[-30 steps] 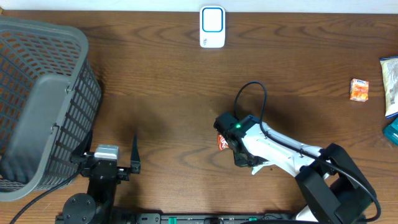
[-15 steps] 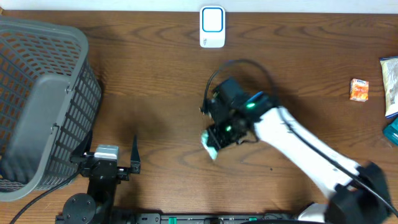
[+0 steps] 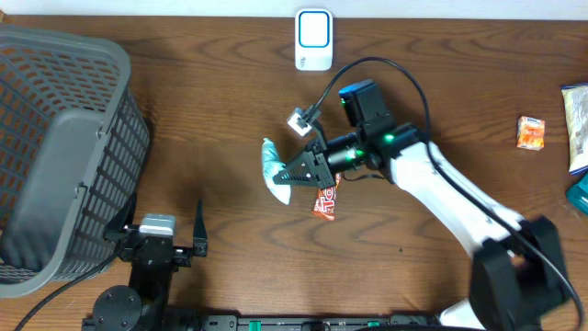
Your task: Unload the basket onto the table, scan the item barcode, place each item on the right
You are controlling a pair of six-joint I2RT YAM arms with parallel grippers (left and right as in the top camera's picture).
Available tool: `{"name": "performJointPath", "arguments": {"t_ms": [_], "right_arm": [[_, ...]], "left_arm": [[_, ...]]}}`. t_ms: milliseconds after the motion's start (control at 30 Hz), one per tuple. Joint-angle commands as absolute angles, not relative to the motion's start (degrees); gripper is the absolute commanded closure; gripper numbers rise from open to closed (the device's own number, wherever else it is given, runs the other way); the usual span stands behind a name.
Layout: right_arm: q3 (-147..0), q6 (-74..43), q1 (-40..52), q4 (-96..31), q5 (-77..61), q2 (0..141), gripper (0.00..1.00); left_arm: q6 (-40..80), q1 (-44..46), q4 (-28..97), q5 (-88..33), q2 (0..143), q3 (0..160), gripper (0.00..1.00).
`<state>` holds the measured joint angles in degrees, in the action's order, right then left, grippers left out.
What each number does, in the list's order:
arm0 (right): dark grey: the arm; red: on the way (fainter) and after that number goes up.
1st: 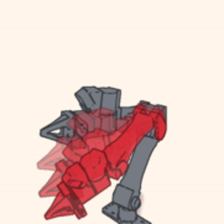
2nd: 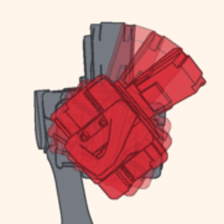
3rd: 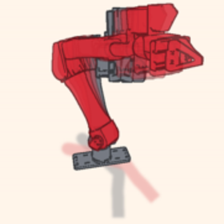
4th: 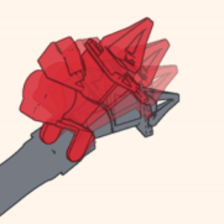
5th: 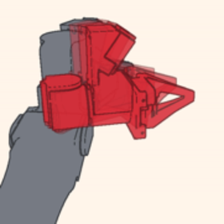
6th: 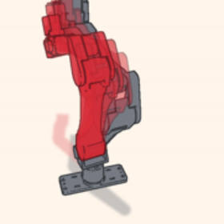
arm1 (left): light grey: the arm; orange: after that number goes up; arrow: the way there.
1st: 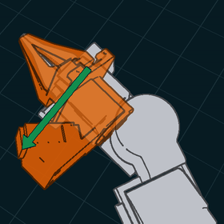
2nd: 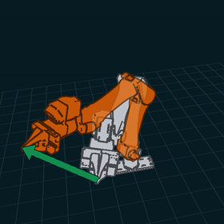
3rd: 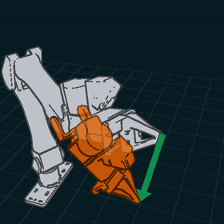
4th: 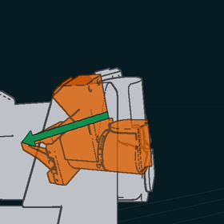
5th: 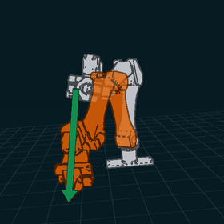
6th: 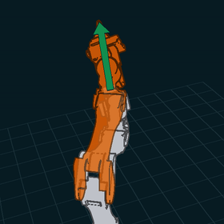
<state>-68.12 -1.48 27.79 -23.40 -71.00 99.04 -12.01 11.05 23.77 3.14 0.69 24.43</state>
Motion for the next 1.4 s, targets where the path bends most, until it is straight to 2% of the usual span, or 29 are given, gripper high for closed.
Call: {"name": "performJointPath", "arguments": {"t_ms": [0,100,233,400,700,1367], "right_arm": [[-67.5,-4.2,27.5,-20.1,-80.8,104.9,0.99],[-67.5,-4.6,27.4,-15.1,-85.6,110.9,0.99],[-67.5,-10.7,26.8,-8.3,-89.5,117.4,0.99],[-67.5,-9.1,24.8,-7.9,-89.5,121.0,0.99],[-67.3,-7.0,21.0,-8.8,-85.5,121.5,0.99],[-67.3,-6.0,21.0,-8.8,-86.3,121.5,0.99]], "left_arm": [[-11.7,11.2,23.6,3.0,0.6,24.5,0.0],[-11.7,11.2,23.6,3.0,0.6,24.5,0.0],[-11.7,11.2,23.6,3.0,0.6,24.5,0.0],[-11.7,11.2,23.6,3.0,0.6,24.5,0.0],[-11.7,11.2,23.6,3.0,0.6,24.5,0.0],[-11.7,11.2,23.6,3.0,0.6,24.5,0.0]]}}
